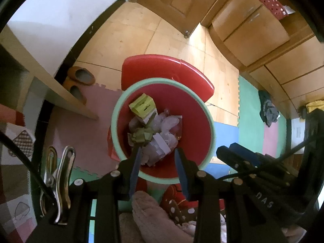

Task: Collect trash
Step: 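Lower both grippers into the red bucket and open them to drop the items, then move both tools back over the trash on the bed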

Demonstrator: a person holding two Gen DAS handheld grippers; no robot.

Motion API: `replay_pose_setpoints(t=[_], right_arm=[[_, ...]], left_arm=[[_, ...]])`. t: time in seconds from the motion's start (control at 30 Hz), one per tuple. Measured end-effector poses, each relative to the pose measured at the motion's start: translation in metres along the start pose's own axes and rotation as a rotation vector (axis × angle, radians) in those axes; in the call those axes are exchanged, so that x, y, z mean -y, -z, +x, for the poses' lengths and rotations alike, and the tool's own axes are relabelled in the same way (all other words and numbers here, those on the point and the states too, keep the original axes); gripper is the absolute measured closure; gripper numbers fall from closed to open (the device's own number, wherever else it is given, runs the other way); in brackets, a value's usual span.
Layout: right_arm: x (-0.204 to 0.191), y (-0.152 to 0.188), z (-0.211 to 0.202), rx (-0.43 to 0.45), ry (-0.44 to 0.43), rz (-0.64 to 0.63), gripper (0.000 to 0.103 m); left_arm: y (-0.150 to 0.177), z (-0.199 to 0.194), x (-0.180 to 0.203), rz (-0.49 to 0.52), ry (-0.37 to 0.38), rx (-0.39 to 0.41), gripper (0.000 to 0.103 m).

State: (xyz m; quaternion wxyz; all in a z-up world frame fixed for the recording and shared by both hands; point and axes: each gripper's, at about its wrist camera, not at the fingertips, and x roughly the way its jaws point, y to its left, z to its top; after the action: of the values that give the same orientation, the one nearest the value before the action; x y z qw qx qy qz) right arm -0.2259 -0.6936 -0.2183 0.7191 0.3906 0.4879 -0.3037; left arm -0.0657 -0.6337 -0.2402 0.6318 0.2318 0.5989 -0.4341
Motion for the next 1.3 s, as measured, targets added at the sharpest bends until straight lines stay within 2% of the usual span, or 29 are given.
replay_pose_setpoints(t=[0.73,1.3], right_arm=[[-0.067,0.003,-0.078,0.105,-0.032,-0.148,0.068],[-0.152,0.027,-0.12,0.151,-0.101,-0.331,0.068]], left_arm=[[0.018,-0.113,-0.016,-0.052,-0.016,0.163,0.067],[0.06,-0.189,-0.069,-0.191,-0.058,0.277,0.067]])
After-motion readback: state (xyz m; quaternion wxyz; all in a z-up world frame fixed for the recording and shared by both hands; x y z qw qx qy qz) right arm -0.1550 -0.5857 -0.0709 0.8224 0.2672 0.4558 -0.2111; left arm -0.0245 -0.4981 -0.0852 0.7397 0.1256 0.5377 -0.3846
